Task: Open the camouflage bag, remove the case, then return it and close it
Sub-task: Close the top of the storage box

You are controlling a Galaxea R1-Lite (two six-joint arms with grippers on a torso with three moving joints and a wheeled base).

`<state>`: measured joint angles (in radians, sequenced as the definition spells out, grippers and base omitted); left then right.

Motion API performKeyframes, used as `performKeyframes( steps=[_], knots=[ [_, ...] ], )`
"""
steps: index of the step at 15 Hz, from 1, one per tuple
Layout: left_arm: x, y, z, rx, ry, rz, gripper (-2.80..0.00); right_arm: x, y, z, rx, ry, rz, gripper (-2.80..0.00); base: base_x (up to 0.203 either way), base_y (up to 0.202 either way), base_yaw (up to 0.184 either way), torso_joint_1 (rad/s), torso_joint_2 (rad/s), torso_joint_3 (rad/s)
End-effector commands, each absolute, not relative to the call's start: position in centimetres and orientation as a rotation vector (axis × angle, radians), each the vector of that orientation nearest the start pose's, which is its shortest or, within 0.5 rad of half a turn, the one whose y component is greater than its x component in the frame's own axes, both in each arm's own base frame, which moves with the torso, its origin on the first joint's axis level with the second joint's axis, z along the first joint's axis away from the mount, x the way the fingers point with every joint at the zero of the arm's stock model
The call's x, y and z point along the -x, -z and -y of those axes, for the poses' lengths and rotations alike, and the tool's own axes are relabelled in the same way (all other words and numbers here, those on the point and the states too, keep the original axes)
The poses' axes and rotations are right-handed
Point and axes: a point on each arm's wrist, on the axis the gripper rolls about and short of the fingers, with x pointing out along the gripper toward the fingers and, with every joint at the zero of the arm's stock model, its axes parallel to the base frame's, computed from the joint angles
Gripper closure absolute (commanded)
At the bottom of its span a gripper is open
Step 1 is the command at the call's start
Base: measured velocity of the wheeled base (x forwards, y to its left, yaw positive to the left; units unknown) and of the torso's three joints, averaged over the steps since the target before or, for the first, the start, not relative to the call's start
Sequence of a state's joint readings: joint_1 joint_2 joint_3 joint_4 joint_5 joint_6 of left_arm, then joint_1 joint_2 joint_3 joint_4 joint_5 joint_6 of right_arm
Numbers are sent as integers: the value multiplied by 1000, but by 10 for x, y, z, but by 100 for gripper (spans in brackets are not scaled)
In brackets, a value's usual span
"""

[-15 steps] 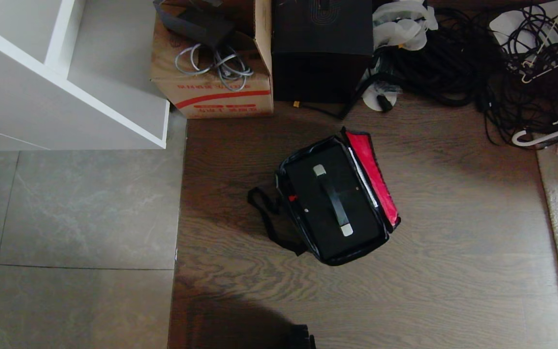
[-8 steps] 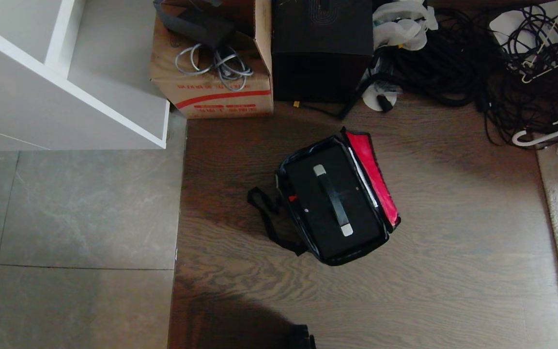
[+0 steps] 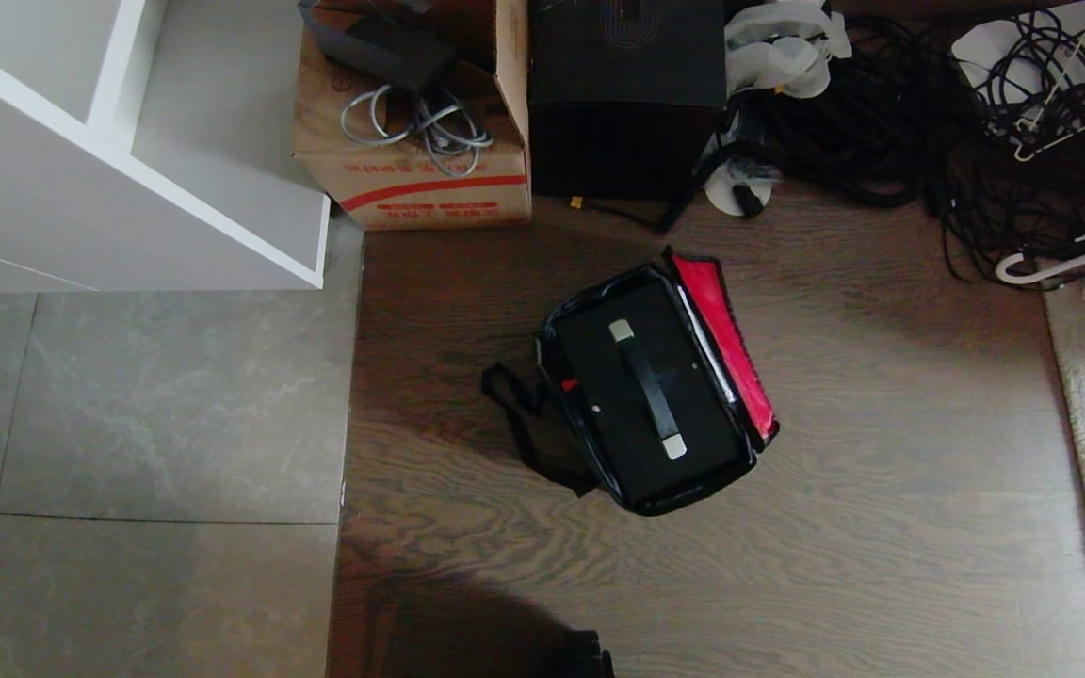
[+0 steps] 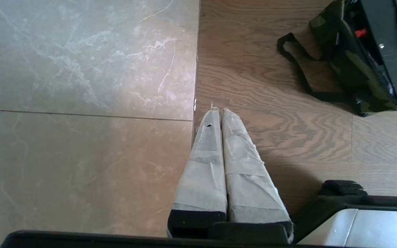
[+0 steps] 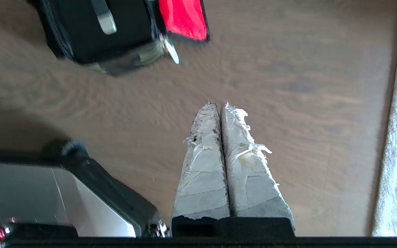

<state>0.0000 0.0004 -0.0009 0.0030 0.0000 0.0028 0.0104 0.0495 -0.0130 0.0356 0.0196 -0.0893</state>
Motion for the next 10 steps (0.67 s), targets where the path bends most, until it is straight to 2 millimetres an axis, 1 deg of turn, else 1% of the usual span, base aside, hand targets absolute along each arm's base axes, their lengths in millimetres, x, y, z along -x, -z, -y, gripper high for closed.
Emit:
performKeyframes(
  steps=[1,4,7,10],
  knots=[
    [23,-75,0,-3,0,-5,0,24,-75,0,65,-29,-24,0,0,0,0,0,0,0],
    [23,-76,0,-3,0,-3,0,24,-75,0,36,-28,-24,0,0,0,0,0,0,0],
    [23,-76,0,-3,0,-3,0,24,-75,0,106,-29,-20,0,0,0,0,0,0,0],
    [23,-75,0,-3,0,-5,0,24,-76,0,81,-27,-22,0,0,0,0,0,0,0]
  ],
)
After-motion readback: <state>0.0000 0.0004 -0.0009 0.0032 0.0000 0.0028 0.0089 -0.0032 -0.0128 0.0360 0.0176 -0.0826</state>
